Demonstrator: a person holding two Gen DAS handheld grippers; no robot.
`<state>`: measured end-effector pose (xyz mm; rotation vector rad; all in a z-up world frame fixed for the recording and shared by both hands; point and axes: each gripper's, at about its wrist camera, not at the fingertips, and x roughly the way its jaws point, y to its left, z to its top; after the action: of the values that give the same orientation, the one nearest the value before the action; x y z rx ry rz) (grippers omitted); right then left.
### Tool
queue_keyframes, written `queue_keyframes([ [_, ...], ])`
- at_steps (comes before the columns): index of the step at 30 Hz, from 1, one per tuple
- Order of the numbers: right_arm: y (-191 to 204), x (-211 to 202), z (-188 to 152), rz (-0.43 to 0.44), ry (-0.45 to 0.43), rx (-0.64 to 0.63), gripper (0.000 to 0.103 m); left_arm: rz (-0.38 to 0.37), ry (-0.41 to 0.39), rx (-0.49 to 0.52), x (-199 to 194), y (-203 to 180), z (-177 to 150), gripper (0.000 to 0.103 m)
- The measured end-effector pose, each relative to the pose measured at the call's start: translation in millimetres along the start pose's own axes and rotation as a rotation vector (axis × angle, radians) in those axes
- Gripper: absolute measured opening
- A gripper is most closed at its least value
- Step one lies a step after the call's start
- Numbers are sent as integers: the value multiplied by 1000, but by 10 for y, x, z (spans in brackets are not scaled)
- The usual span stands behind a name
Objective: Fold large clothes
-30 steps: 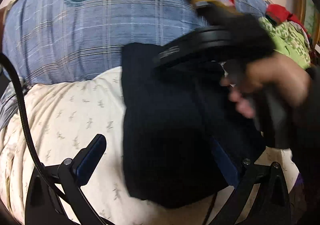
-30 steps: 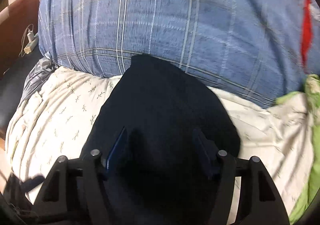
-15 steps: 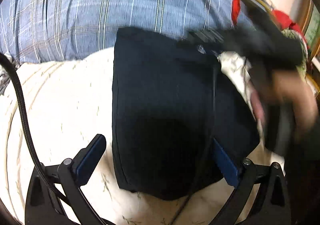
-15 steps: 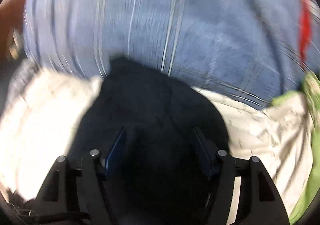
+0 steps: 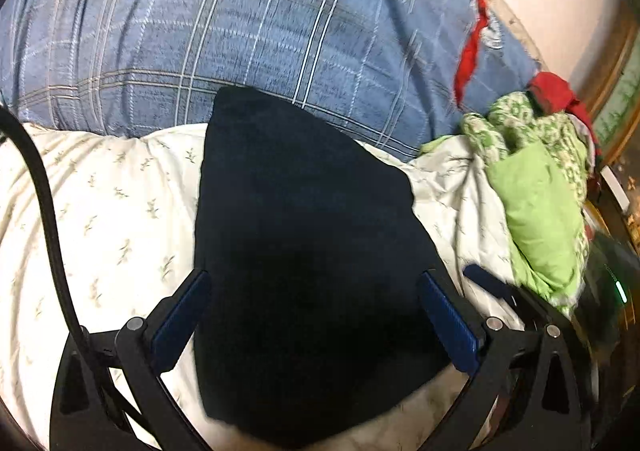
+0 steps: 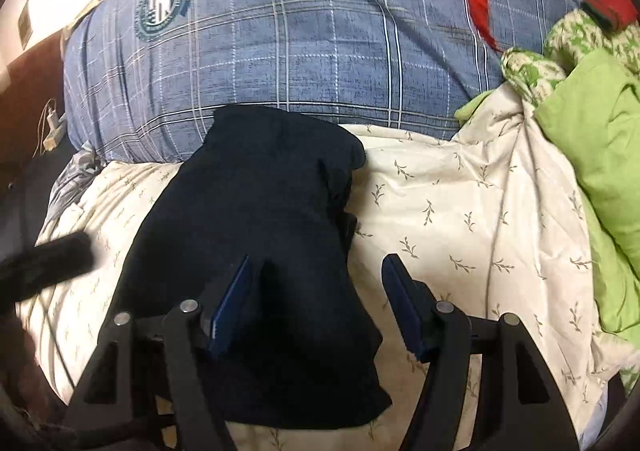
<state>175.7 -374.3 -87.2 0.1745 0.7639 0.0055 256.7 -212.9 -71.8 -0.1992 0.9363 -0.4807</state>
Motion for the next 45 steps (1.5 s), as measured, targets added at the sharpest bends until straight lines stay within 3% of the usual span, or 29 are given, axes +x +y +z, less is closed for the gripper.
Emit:
queue_keyframes([
  [5,185,226,-130,-16,72,-67,68,67,125,68,571,-59,-2,102],
  [7,236,379,-268,-66,130,-120,68,148,173,122,787,-31,-120,103],
  [10,121,447,-401,-50,165,-66,71,168,154,189,788,-33,-236,103],
  [12,27,405,-432,-37,173,-26,73,173,161,158,713,-13,-224,103],
  [15,-6,184,-427,-38,108,8,73,160,108,96,480,9,-239,102],
  [19,84,-5,-390,-43,37,-7,73,172,77,105,382,-2,-289,102],
  [23,89,308,-488,-166,152,-95,73,178,138,111,484,74,-444,103],
  [26,-103,246,-416,-107,151,19,73,167,120,82,397,147,-478,103],
  [29,-135,15,-107,-39,28,58,73,161,111,66,352,153,-450,102],
  [31,-123,3,149,75,-15,85,73,162,107,68,333,140,-447,102],
  [33,-55,102,382,171,-23,87,63,168,100,76,293,128,-462,102],
  [36,125,306,567,197,9,35,45,168,94,73,239,161,-472,102],
  [39,236,530,612,241,55,19,43,153,98,47,232,212,-474,102],
  [40,253,624,601,224,84,15,42,147,103,39,238,228,-475,102],
  [41,256,732,581,189,126,5,32,145,105,36,245,229,-474,102],
  [42,256,815,557,162,153,1,17,143,108,35,254,232,-474,102],
  [44,167,960,457,125,203,8,2,136,111,37,261,219,-477,102],
  [45,100,1022,426,101,218,16,0,134,112,42,258,205,-478,102],
])
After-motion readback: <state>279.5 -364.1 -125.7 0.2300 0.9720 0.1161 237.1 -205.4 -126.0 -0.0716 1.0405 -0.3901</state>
